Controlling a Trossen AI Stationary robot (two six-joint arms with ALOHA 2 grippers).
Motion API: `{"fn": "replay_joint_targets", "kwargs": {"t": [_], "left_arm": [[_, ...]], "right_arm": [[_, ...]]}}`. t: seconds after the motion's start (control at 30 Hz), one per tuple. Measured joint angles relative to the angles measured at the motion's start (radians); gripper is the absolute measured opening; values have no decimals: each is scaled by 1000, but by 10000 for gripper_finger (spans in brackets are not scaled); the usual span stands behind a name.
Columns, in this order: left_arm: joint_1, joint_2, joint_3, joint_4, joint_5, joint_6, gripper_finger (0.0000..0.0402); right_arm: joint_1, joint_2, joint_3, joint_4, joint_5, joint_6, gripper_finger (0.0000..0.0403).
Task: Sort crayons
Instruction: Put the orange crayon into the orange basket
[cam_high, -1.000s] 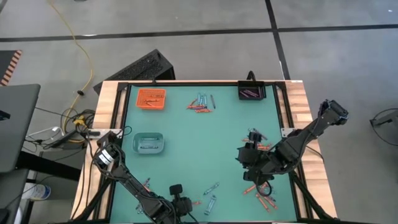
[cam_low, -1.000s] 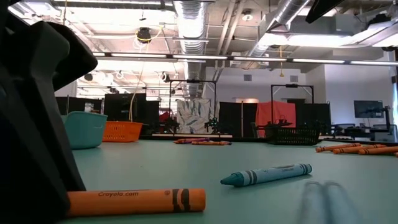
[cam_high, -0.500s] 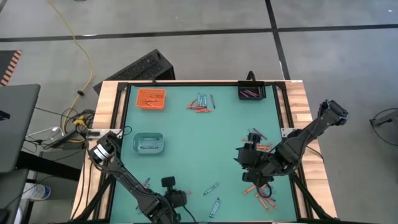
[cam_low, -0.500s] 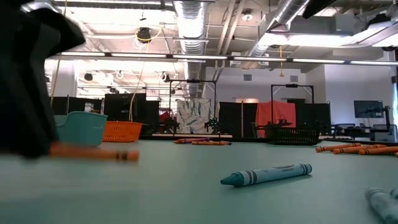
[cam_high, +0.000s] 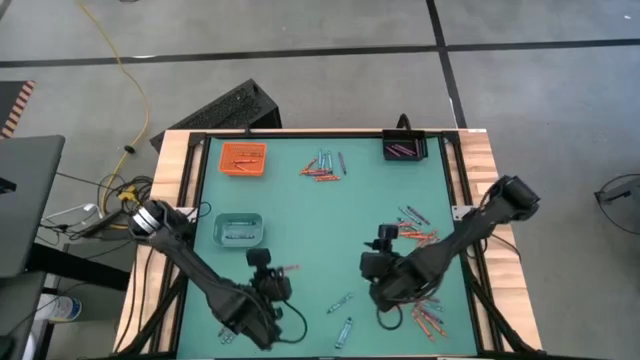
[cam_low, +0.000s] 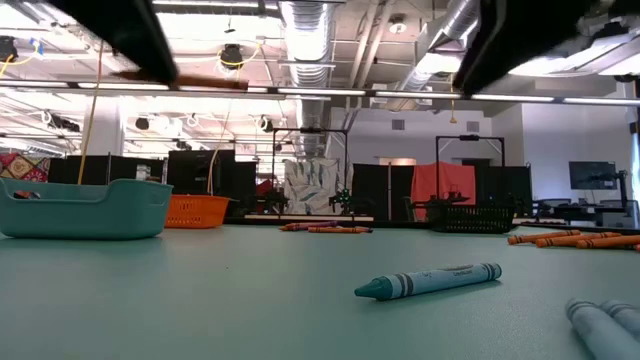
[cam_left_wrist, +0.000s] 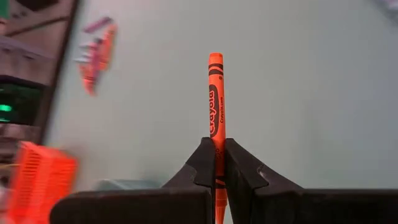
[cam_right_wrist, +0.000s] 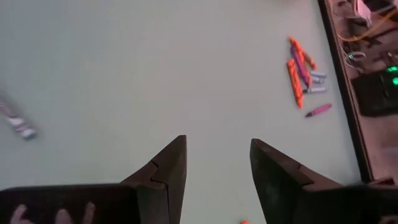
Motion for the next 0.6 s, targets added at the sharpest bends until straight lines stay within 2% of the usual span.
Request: {"fn": "replay_joint_targets", "kwargs": {"t": [0.27, 0.43, 0.6], "left_arm": [[136, -104, 0, -188, -65, 126, 0], [248, -197, -67, -193, -62, 215, 0], [391, -321, -189, -161, -44, 297, 0]], "right_arm": [[-26, 175, 0, 9, 33, 107, 170], [-1, 234, 0, 13, 55, 166, 170], [37, 239, 0, 14, 76, 189, 170]]}}
